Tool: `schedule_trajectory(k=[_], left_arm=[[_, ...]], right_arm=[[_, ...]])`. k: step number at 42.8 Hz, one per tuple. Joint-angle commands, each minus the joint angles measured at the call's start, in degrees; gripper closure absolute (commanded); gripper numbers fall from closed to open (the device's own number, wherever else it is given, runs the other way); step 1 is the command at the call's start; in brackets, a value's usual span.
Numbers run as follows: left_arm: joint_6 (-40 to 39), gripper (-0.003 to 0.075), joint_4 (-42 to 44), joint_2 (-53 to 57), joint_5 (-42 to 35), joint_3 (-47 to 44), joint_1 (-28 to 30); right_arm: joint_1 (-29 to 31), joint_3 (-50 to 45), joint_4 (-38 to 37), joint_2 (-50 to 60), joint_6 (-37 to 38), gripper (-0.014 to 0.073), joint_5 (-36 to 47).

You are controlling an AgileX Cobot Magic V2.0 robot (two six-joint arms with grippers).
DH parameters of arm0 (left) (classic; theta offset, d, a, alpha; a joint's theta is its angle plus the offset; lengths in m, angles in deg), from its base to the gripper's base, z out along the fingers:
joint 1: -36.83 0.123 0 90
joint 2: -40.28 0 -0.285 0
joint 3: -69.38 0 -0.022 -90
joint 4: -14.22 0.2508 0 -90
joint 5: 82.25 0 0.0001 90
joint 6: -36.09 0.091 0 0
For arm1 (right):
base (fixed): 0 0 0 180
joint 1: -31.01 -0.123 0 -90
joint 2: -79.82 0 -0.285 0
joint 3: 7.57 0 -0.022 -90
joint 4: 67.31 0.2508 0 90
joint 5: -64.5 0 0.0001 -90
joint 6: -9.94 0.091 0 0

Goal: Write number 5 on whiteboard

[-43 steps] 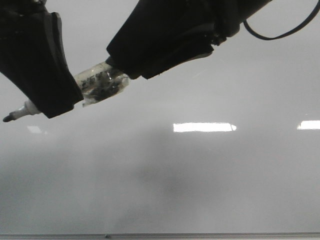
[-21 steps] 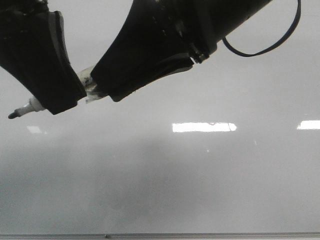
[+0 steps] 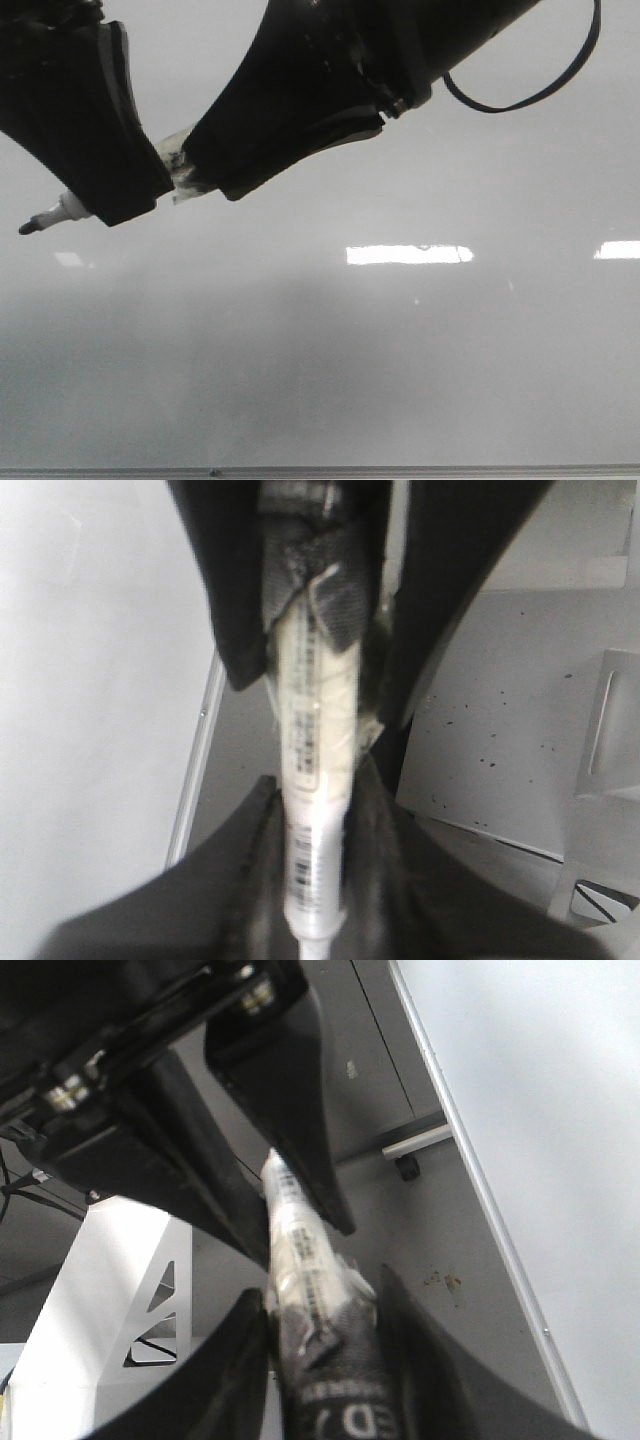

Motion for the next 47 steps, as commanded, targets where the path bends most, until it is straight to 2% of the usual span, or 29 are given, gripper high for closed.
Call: schedule_trajectory(k=[1,2,3,5,7,17,24,31,34,42,45,47], left_arm=[[-0.54,0.0318,-2.79,2.1,-2.03,1.75,-0.3],[-0.54,0.024,-2.79,2.1,-2.55,1.75,-0.3],[-0.54,0.0204,-2.79,2.1,-2.93,1.75,-0.3],[-0.68,0.0084,-2.79,2.1,-3.47,1.75,-0.3],[-0.68,0.0025,-2.79,2.1,-3.71,1.75,-0.3],[-0.68,0.0064,-2.79,2.1,-4.13,1.75,-0.3],[-0.68,0.0087,-2.79,2.1,-4.13,1.75,-0.3],[-0.68,0.0208,-2.79,2.1,-4.13,1.75,-0.3],[-0.68,0.0317,-2.79,2.1,-4.13,1.75,-0.3],[-0.68,0.0657,-2.79,2.1,-4.13,1.75,-0.3],[-0.68,0.074,-2.79,2.1,-4.13,1.75,-0.3],[-0.68,0.0741,-2.79,2.1,-4.13,1.75,-0.3]], right_arm=[[0.26,1.97,3.35,2.8,-0.72,0.0661,1.41],[0.26,1.9,3.04,2.97,-0.72,0.066,2.0],[0.26,1.75,2.76,3.16,-0.63,0.0658,2.83],[0.26,1.37,1.55,3.66,0.14,0.0657,4.21],[0.38,0.93,0.31,3.91,1.53,0.0657,4.88],[6.11,-4.45,-3.04,6.35,5.17,0.0657,4.97],[17.26,-9.84,-2.96,12.93,5.36,0.0657,6.4],[27.14,-11.39,0.29,21.03,6.33,0.0657,8.78],[29.9,-11.39,1.41,23.64,6.33,0.0657,9.84],[32.23,-11.14,1.92,26.54,6.33,0.0657,14.6],[32.23,-11.1,2.05,26.54,6.33,0.0657,15.71],[32.23,-11.1,2.21,26.54,6.33,0.0657,15.89]])
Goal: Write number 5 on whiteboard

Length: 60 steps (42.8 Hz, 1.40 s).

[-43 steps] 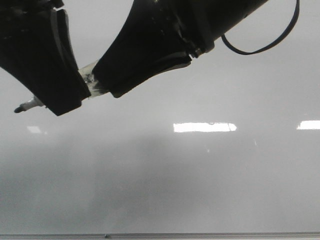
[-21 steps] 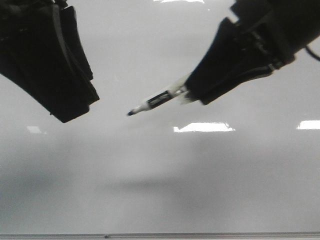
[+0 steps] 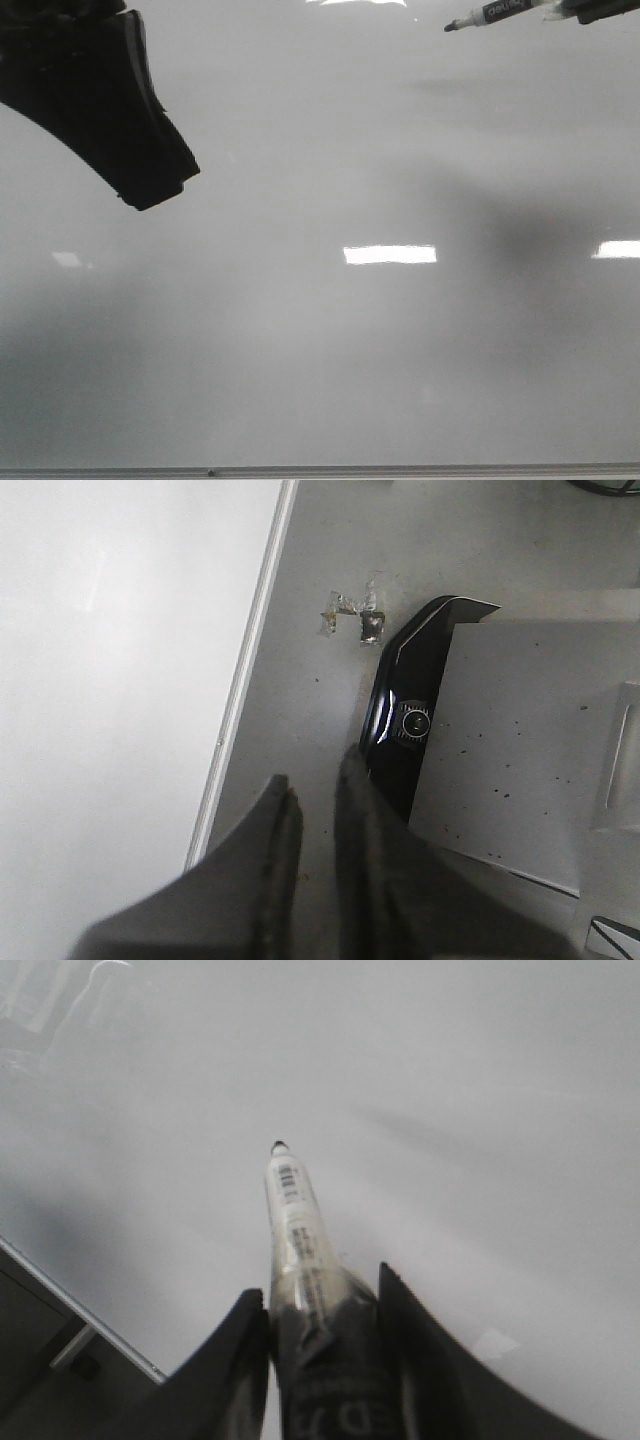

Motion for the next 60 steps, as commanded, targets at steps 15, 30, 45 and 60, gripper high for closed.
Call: schedule_trajectory(k=[15,30,45,60], left_arm=[[-0.48,0.0741,-2.1,2.1,-1.29,1.75,-0.3],[-0.48,0.0741,-2.1,2.1,-1.39,1.75,-0.3],[-0.48,0.0741,-2.1,2.1,-1.51,1.75,-0.3],[-0.48,0.0741,-2.1,2.1,-1.86,1.75,-0.3]], right_arm=[[0.33,8.87,6.56,-2.17,0.02,0.0657,8.22],[0.33,18.99,6.67,-12.99,0.02,0.0657,6.93],[0.02,17.08,4.24,-15.52,0.02,0.0652,6.37],[-0.04,11.65,4.16,-15.33,0.02,0.0652,7.33]])
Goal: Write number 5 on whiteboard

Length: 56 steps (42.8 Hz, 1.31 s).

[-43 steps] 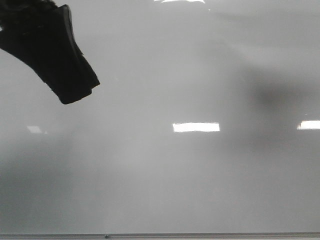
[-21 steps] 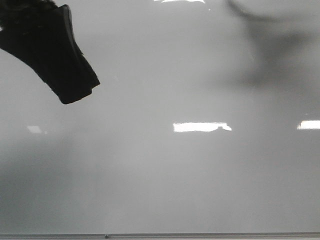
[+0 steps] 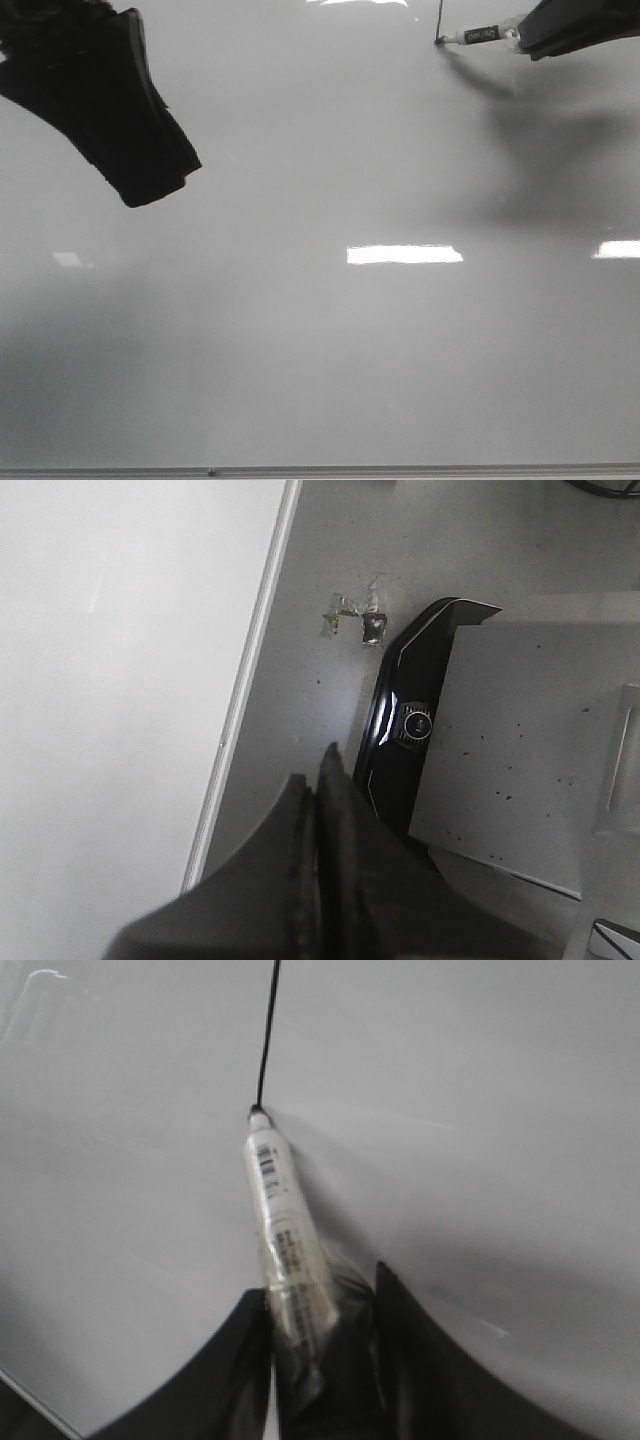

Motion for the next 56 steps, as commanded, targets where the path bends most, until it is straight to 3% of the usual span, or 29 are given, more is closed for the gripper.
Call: schedule_trajectory(k=[1,16,27,36,41,50,56], left_arm=[[-0.46,0.0741,-2.1,2.1,-1.52,1.75,-0.3],[-0.46,0.0741,-2.1,2.1,-1.52,1.75,-0.3],[-0.46,0.0741,-2.1,2.1,-1.52,1.75,-0.3],[-0.46,0.0741,-2.1,2.1,-1.52,1.75,-0.3],[-0.46,0.0741,-2.1,2.1,-1.52,1.75,-0.3],[-0.46,0.0741,-2.1,2.1,-1.52,1.75,-0.3],[-0.46,0.0741,-2.1,2.1,-1.3,1.75,-0.3]], right_arm=[[-0.04,1.31,2.38,1.97,-0.2,0.0652,2.92],[0.34,1.24,2.53,2.72,0.64,0.0652,6.33],[1.95,-0.44,-5.47,2.89,9.2,0.0652,7.75],[3.56,-5.59,-6.99,4.84,9.85,0.0652,6.61],[1.02,-8.0,-6.99,4.84,9.85,0.0652,5.3],[-8.28,-8.5,-5.98,3.37,9.85,0.0652,10.95],[-9.27,-8.28,-3.59,4.63,9.9,0.0652,9.04]])
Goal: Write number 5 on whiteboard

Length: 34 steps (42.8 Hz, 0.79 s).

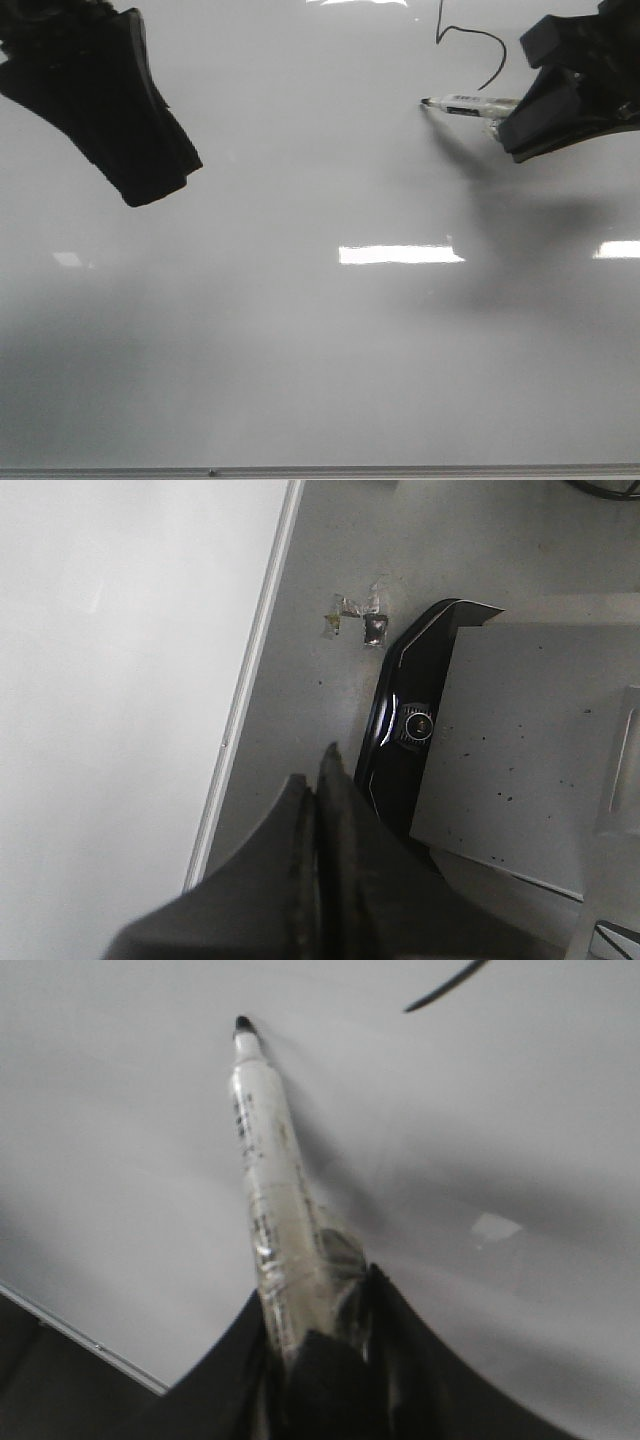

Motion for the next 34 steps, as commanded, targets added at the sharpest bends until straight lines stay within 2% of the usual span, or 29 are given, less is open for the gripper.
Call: schedule_trajectory(k=[1,9,19,34], left_arm=[[-0.36,0.0741,-2.01,2.1,-1.18,1.75,-0.3],[-0.36,0.0741,-2.01,2.1,-1.06,1.75,-0.3],[-0.36,0.0741,-2.01,2.1,-0.96,1.75,-0.3],[-0.36,0.0741,-2.01,2.1,-0.96,1.75,-0.3]], right_arm=[[-0.2,1.95,3.28,3.53,0.23,0.0652,-0.13],[0.49,4.74,3.19,8.17,0.23,0.0652,2.69],[1.43,12.27,3.19,2.26,0.67,0.0652,1.9],[5.41,12.74,3.19,1.32,1.5,0.0652,1.01]])
